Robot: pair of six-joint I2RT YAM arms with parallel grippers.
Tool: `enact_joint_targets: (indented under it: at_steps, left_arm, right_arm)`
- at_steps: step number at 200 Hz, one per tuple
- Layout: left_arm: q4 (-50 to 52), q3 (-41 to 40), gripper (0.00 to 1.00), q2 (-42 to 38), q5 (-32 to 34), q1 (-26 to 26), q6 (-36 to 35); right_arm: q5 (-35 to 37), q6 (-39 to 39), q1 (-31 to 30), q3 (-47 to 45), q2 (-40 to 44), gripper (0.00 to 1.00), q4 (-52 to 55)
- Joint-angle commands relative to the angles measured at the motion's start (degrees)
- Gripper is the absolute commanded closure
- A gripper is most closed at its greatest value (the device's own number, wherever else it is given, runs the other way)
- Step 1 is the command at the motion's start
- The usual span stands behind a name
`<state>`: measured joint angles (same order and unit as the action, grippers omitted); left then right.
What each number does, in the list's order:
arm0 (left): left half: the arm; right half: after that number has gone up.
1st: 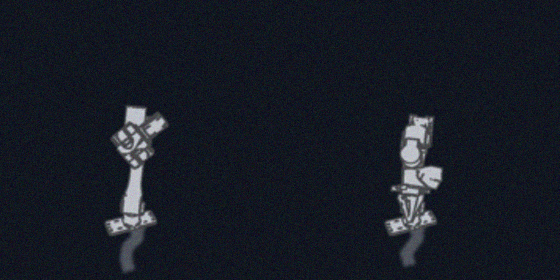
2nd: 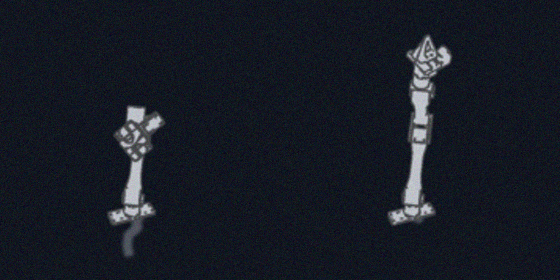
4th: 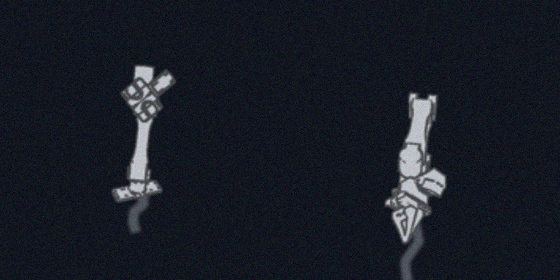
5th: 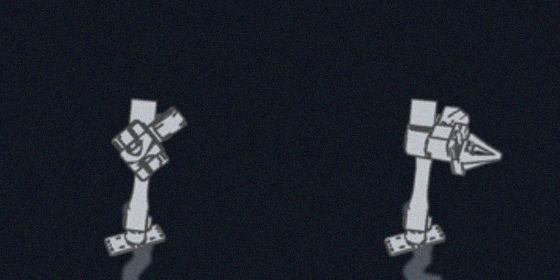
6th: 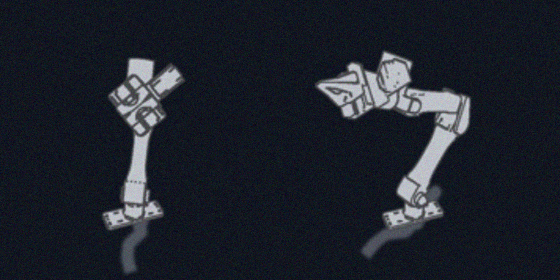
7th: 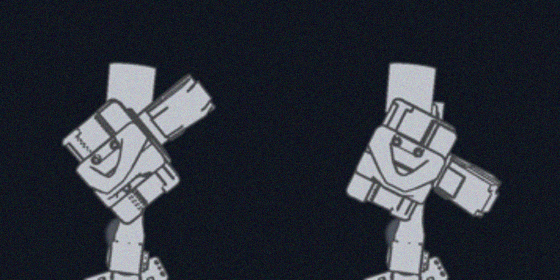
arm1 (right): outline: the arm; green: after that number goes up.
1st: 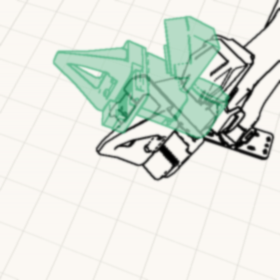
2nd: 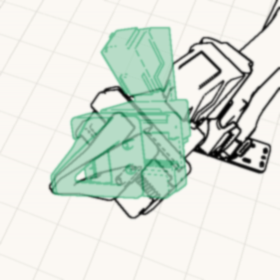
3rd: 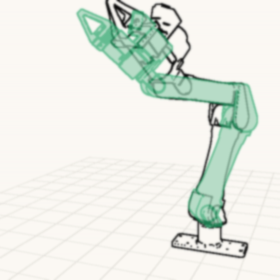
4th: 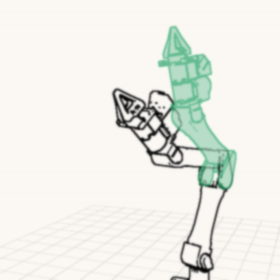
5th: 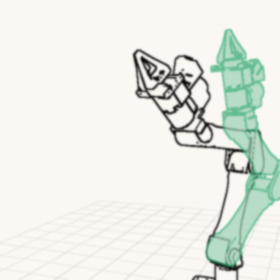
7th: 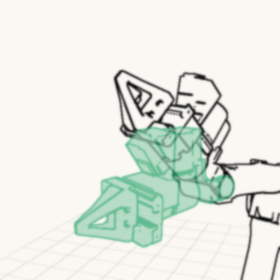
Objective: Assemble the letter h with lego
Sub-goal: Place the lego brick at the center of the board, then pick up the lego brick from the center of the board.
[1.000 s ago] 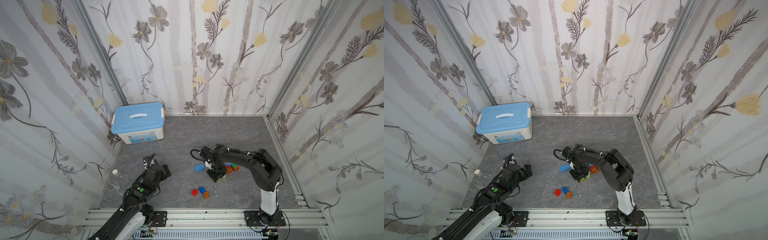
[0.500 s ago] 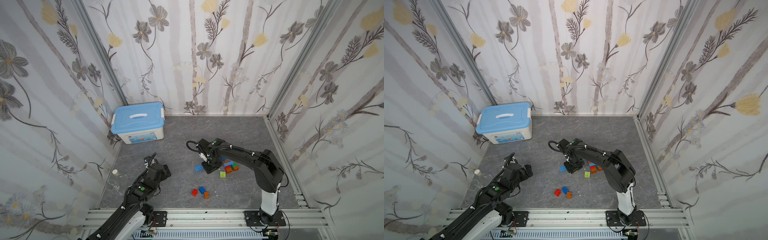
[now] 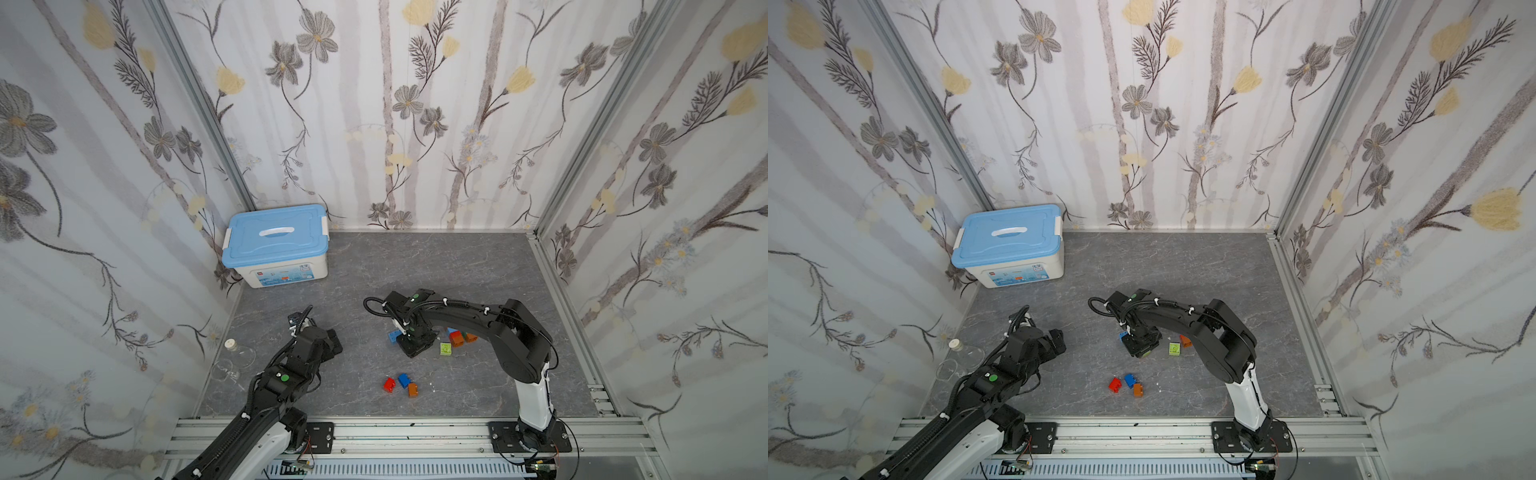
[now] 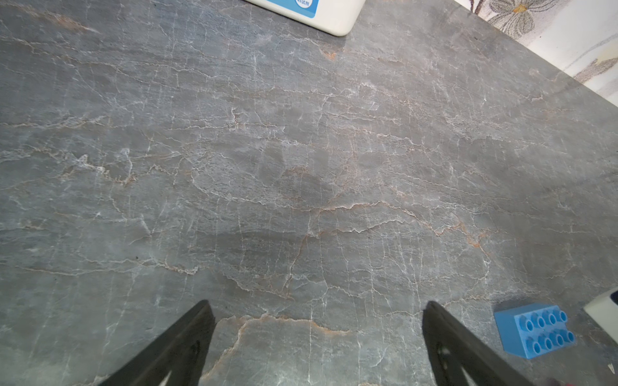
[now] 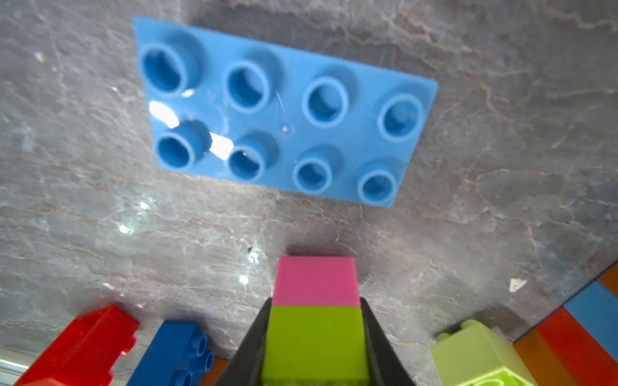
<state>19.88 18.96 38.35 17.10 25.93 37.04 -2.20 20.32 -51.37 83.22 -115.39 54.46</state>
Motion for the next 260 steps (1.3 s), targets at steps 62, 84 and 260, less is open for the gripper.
enact_joint_targets:
  at_steps: [62, 84, 260]
  left_arm:
    - [-0.5, 0.3, 0.00, 0.1, 0.1, 0.0, -0.2]
    - [-0.5, 0.3, 0.00, 0.0, 0.1, 0.0, -0.2]
    - [-0.2, 0.5, 0.00, 0.4, -1.0, 0.0, -0.1]
  right_arm:
    - [2.2, 1.3, -0.1, -1.6, 6.8, 0.55, 0.5]
    - [1.9, 1.3, -0.3, -2.8, 7.4, 0.52, -0.2]
    - [3.8, -2.3, 1.3, -3.1, 4.9, 0.47, -11.5]
